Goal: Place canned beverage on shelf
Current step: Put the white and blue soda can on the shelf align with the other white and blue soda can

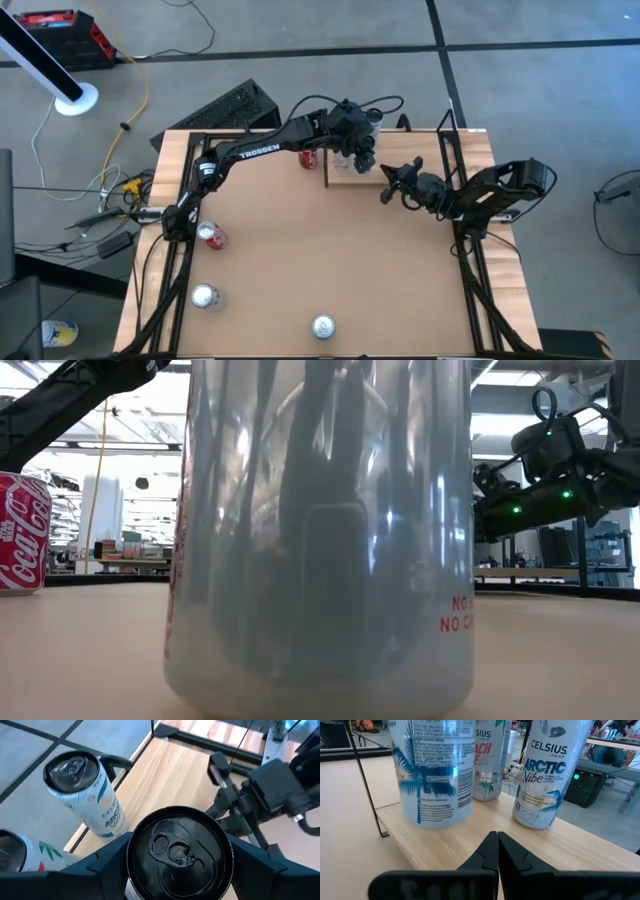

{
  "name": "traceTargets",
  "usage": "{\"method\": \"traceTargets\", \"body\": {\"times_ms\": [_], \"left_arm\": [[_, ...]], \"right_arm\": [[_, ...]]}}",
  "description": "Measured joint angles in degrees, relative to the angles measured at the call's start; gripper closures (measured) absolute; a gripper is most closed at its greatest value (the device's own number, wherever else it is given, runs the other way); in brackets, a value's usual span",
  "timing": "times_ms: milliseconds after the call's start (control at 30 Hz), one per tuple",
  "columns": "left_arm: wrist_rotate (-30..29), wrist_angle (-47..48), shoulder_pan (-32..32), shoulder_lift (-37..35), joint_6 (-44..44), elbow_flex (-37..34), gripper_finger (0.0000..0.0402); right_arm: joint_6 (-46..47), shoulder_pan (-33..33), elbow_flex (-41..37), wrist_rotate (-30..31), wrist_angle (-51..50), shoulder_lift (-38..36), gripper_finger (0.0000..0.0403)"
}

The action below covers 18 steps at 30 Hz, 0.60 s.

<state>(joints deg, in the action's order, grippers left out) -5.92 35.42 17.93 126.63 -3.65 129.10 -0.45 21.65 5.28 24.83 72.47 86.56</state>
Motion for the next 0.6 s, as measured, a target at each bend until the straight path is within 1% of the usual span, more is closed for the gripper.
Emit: {"method": "traceTargets", "body": {"times_ms": [167,333,600], "left_arm": [[0.29,-2.70,-0.31,1.30,-0.01,0.02,0.0140],[0.00,-4.74,-0.59,4.88,1.30,0.02,0.0140],[-0.57,-5.47,-0.50,5.35,2.15,0.02,0.0140]], "right_arm": [[-0.07,0.00,0.00,-0.80,-0.02,0.00,0.0380],[-0.68,0.23,-0.02,-0.91,-0.25,-0.02,0.0380],[-1.13,0.64,-0.02,-0.89,-0.66,-0.02,0.0380]]}}
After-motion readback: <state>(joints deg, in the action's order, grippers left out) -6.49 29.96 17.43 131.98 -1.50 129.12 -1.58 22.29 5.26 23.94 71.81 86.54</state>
